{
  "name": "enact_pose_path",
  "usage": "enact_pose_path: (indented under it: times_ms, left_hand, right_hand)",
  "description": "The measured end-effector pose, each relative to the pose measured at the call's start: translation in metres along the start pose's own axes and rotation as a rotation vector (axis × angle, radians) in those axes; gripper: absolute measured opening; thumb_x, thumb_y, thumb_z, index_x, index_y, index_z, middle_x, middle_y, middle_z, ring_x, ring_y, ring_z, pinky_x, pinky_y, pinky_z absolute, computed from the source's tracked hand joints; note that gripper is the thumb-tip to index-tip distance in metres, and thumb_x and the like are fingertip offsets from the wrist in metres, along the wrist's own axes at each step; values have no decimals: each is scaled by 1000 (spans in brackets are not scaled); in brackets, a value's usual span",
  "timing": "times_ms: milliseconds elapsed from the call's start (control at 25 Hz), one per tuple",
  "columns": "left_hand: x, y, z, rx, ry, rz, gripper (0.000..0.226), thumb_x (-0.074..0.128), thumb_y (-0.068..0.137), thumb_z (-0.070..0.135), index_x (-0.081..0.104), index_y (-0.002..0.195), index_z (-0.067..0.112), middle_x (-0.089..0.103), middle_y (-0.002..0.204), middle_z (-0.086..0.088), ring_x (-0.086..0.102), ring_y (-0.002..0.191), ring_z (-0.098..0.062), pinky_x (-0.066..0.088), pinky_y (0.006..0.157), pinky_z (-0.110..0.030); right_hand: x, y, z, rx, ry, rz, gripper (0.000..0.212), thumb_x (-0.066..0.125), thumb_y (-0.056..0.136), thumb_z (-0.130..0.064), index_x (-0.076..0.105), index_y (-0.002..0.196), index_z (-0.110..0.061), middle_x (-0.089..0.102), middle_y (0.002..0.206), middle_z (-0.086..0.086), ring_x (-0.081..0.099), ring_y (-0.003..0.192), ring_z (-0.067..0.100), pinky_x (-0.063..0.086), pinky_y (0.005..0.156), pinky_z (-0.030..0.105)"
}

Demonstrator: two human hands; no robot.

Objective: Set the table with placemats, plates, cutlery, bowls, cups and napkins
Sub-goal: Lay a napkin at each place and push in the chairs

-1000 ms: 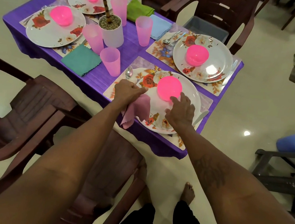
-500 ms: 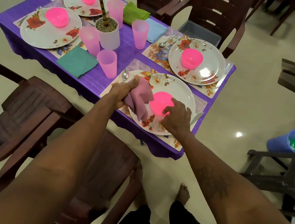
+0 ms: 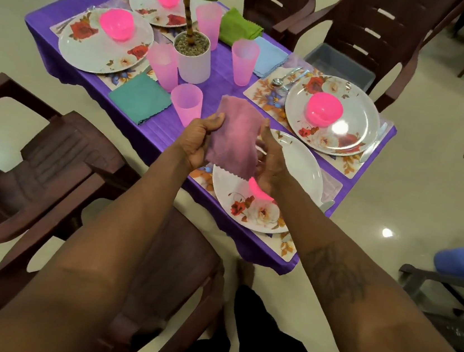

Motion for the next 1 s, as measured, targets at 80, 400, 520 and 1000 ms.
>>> enact_pose_path:
  times_ms: [80, 400, 520, 1000]
  left_hand:
    - [-1, 12, 7, 7, 51, 57, 21, 56, 103, 19, 67, 115, 6, 78, 98, -11, 75, 89, -25, 62, 77, -36]
    - [-54, 74, 9, 71, 472, 693, 11, 76, 63, 20, 75, 68, 9, 70, 66, -5, 66, 64, -26, 56, 59, -32]
    - [-61, 77, 7, 191, 882, 904, 14, 69, 81, 22, 78, 76, 12, 74, 74, -10, 72, 76, -29, 52, 61, -29]
    - [-69, 67, -9, 44, 1679, 912, 17, 64, 93, 18, 71, 101, 5, 69, 96, -10, 67, 91, -30, 43, 64, -33]
  right_hand:
    - [17, 24, 4, 56, 75, -220, 58, 50, 105, -46, 49, 147, -5, 57, 145, 19, 52, 136, 39, 33, 120, 55]
    - [-23, 97, -19, 64, 86, 28, 43, 69, 91, -22, 64, 128, 0, 77, 106, 13, 72, 97, 32, 60, 75, 38]
    - [-34, 120, -36, 7, 118, 116, 55, 74, 82, -18, 62, 135, -4, 71, 123, 16, 70, 104, 31, 59, 82, 39]
    - [-24, 146, -39, 89, 144, 148, 28, 65, 95, -13, 66, 122, -16, 75, 115, 9, 69, 108, 31, 60, 81, 42]
Point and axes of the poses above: each hand's wrist, its own y-axis towards the middle knuckle, its own x-axis out of the palm, z = x × y, the point moved 5 cm from there along y, towards the middle knuckle
